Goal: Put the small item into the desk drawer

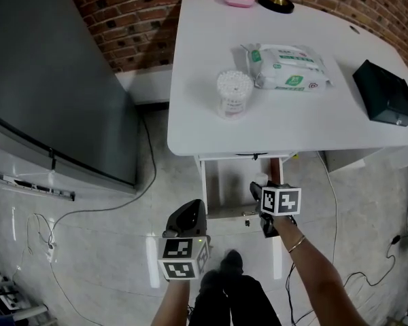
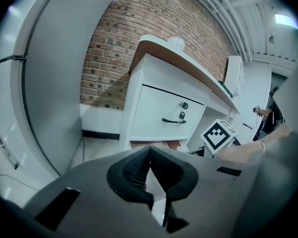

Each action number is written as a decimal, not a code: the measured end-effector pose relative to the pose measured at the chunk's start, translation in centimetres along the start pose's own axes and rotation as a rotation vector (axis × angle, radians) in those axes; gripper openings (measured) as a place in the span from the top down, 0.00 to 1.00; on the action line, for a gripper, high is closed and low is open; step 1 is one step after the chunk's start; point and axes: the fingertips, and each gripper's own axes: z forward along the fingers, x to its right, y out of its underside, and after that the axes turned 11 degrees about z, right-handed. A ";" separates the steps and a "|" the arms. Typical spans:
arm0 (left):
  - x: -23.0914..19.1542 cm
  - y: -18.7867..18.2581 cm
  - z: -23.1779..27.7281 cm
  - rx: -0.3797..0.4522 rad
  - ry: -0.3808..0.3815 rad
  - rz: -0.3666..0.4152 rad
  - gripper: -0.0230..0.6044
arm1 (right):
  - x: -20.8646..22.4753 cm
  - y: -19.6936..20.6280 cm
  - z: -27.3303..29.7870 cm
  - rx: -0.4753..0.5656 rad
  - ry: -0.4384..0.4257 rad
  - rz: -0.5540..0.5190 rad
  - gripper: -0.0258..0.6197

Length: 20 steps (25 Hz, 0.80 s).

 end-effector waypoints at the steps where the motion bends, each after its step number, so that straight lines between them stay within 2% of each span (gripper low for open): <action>1: -0.1 0.2 0.4 0.000 0.000 0.002 0.93 | 0.2 -0.1 0.6 -0.009 0.001 0.002 0.67; 8: -1.4 1.1 2.2 0.005 -0.011 -0.004 0.93 | 1.9 -0.1 4.8 -0.060 0.023 0.005 0.67; 20: -4.0 2.5 4.5 0.019 -0.049 -0.005 0.93 | 3.7 -0.2 10.5 -0.120 0.094 -0.090 0.67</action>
